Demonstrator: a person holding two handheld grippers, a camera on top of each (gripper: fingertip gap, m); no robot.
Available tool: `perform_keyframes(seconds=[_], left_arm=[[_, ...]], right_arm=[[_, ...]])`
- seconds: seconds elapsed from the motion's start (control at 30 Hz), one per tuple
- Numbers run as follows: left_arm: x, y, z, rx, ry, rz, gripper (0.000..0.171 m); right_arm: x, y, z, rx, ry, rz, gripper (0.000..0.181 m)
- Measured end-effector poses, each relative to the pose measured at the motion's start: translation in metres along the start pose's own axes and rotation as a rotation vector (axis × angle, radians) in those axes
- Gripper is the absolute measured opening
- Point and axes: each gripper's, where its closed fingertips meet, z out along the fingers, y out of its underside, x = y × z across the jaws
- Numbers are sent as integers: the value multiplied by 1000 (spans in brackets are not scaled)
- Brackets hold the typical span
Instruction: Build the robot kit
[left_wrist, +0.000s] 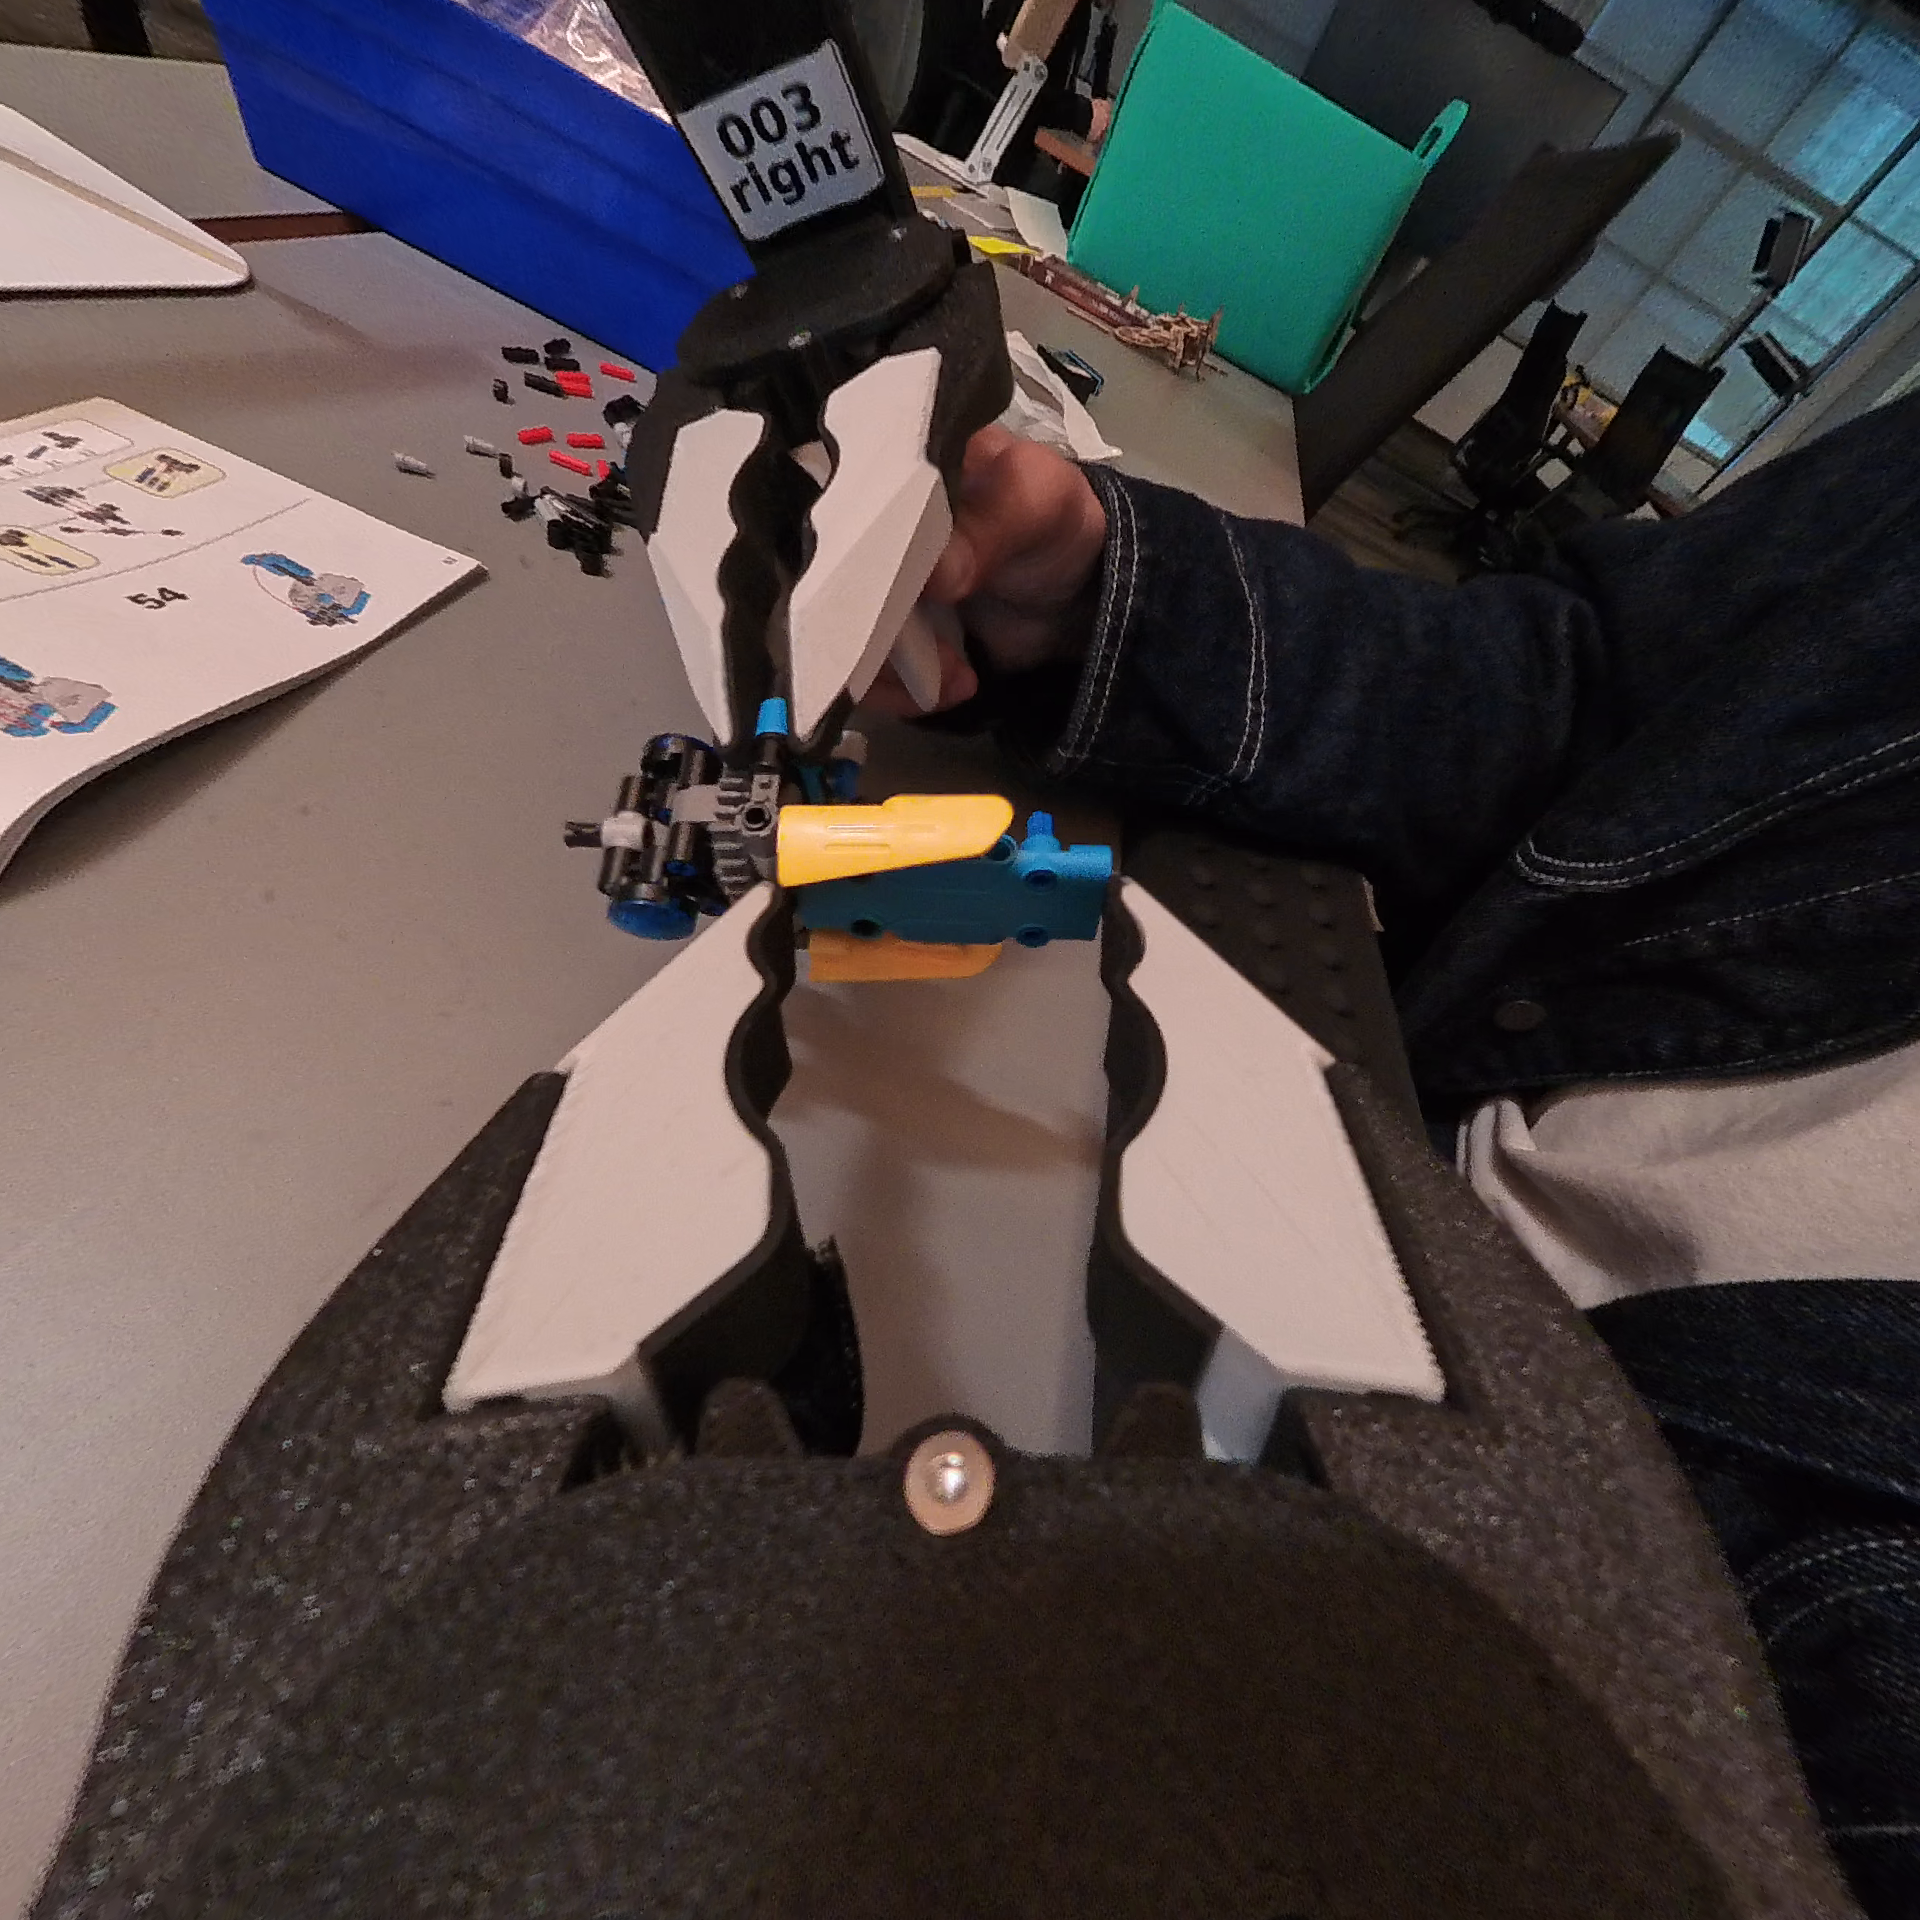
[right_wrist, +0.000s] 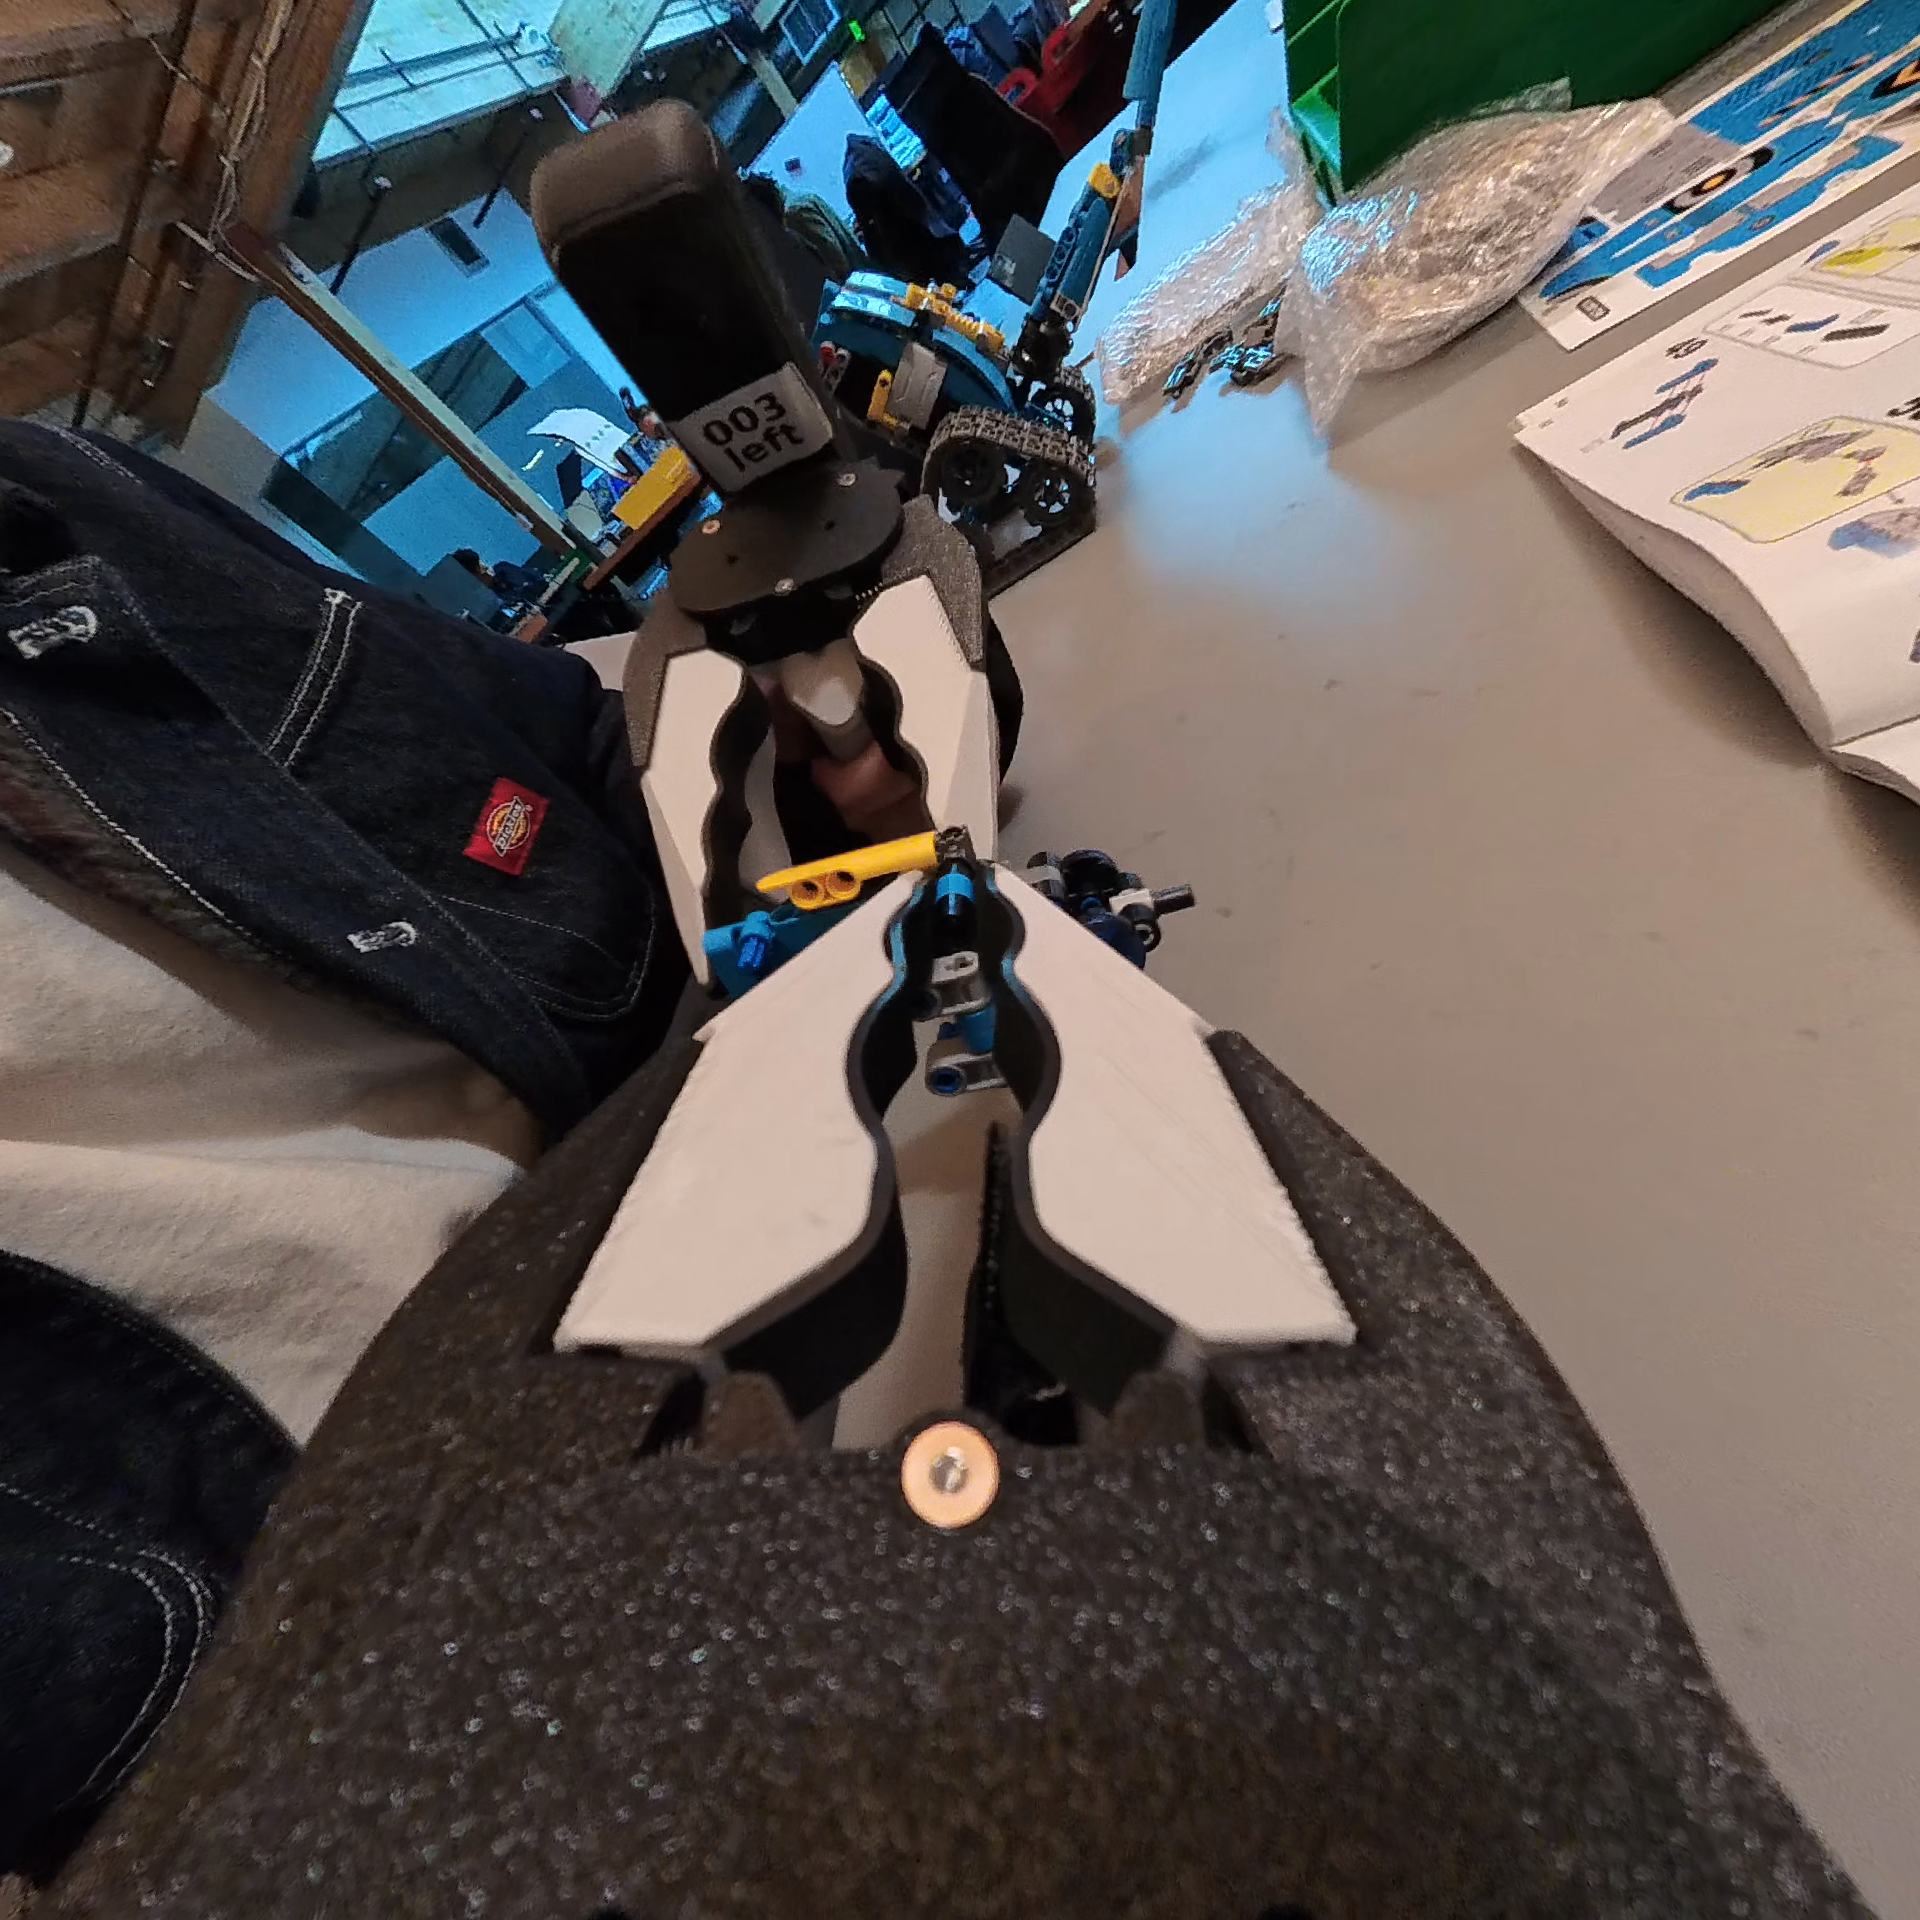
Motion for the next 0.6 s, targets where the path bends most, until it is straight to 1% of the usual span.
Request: perform_keyframes(seconds=[0.23, 0.43, 0.6], left_arm=[[-3, -4, -1, 22, -6, -17, 60], [-5, -13, -8, 80, -12, -36, 61], [-4, -12, -5, 69, -12, -32, 61]], right_arm=[[2, -2, -2, 13, -2, 8, 7], [3, -6, -5, 33, 7, 5, 7], [1, -8, -3, 48, -6, 9, 7]])
